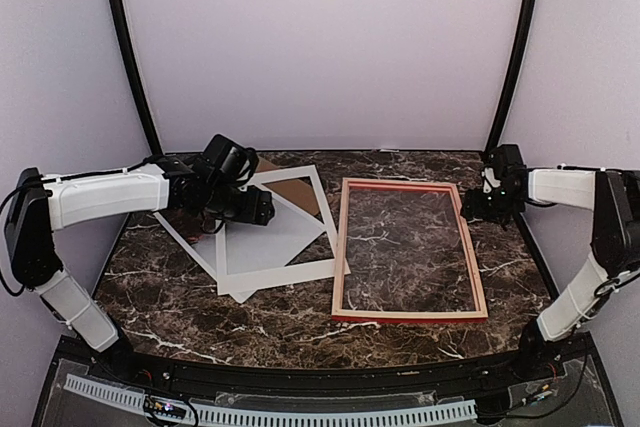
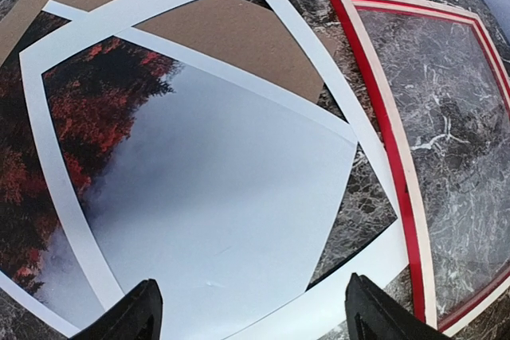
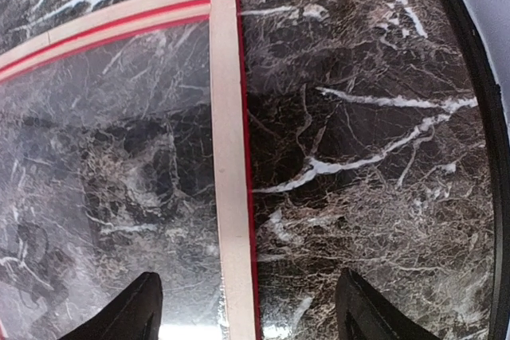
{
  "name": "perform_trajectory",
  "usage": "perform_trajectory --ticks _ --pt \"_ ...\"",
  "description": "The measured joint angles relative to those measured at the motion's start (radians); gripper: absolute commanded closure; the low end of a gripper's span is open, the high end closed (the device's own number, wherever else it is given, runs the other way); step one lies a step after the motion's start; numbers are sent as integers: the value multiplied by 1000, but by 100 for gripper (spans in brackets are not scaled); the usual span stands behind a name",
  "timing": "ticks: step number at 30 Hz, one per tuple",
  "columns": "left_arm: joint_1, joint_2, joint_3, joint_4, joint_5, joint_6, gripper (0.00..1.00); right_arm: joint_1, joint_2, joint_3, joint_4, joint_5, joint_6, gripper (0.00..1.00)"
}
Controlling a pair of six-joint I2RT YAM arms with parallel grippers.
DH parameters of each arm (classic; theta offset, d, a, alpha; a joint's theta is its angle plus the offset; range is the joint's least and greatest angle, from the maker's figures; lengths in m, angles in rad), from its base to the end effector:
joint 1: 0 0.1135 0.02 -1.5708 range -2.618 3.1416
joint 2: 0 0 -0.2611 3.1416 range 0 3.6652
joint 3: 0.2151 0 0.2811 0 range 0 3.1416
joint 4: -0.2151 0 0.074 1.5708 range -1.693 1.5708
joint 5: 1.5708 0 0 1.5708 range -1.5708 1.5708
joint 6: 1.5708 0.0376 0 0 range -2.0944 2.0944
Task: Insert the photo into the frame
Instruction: Adjust the frame body at the center of the board.
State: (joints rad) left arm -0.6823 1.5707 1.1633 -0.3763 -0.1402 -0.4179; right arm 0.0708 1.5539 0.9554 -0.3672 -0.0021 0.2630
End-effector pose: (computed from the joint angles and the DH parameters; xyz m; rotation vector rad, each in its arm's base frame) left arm 0.2941 -0.2322 0.2424 0.2445 2.3635 -0.3734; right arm 0.3389 0.0241 0.1776 0.2431 2.5303 0.1344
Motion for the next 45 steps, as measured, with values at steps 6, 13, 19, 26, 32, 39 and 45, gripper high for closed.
perform_trajectory --ticks 6,13,19,26,32,39,45 --pt "58 -2 -33 0 3 11 18 0 64 -27 4 -3 2 39" --pt "85 -2 -47 1 13 16 18 0 75 -51 10 -8 1 51" --pt "102 -2 -60 2 25 19 18 -8 90 -53 21 3 0 56" --pt "152 -2 -83 8 42 23 18 -13 122 -51 31 39 -5 58" --pt "188 -2 -99 9 63 23 18 -45 138 -19 15 137 -26 51" --pt "245 -2 -121 21 105 23 19 -55 136 40 5 159 -47 37" --pt "286 21 -134 44 152 20 21 60 117 62 37 66 -39 29"
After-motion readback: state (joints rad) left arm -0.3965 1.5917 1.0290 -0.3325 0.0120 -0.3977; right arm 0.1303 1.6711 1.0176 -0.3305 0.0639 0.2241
